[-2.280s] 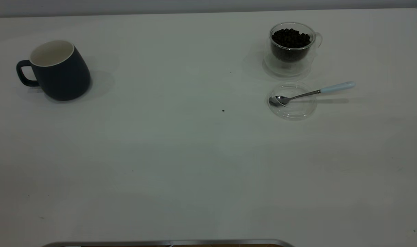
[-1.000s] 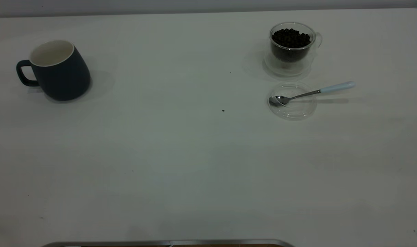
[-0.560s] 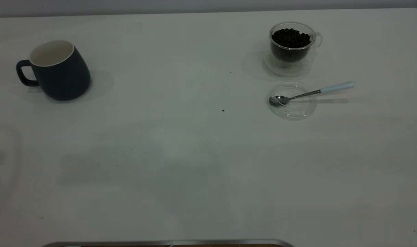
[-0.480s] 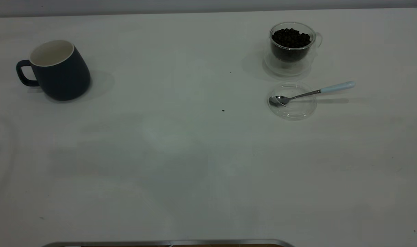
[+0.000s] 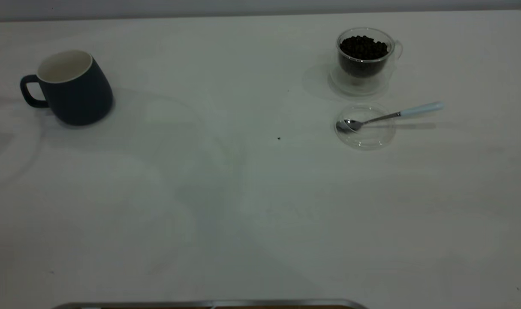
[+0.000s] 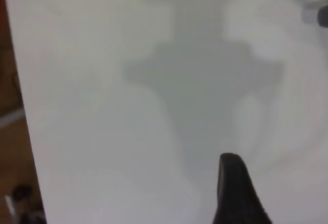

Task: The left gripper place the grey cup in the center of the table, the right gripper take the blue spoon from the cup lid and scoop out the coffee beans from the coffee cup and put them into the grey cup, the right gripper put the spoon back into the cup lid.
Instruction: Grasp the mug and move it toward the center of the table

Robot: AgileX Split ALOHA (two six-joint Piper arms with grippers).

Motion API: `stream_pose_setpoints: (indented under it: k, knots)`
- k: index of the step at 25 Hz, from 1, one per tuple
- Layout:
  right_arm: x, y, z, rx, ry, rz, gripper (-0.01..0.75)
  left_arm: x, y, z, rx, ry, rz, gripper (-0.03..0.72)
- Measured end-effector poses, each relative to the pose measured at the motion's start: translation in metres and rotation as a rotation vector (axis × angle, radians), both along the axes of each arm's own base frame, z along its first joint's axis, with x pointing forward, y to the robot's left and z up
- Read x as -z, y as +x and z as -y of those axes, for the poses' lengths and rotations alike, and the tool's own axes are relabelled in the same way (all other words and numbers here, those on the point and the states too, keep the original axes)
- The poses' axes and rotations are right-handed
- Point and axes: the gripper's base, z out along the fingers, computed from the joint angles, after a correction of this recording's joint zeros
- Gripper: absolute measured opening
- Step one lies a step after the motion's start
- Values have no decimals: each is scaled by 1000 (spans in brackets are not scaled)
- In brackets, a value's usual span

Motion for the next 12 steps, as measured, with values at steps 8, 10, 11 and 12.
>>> stream_pose_setpoints:
  k: [8, 10, 11, 12]
  knots:
    - [0, 0, 0, 0, 0, 0, 528, 56, 17, 9, 225, 15, -83, 598]
    - [0, 0, 0, 0, 0, 0, 528, 70, 22, 15, 245, 16, -88, 623]
    - [0, 0, 0, 0, 0, 0, 528, 76, 24, 17, 260, 23, -86, 628]
    - [0, 0, 0, 0, 0, 0, 528, 82, 26, 20, 275, 31, -82, 631]
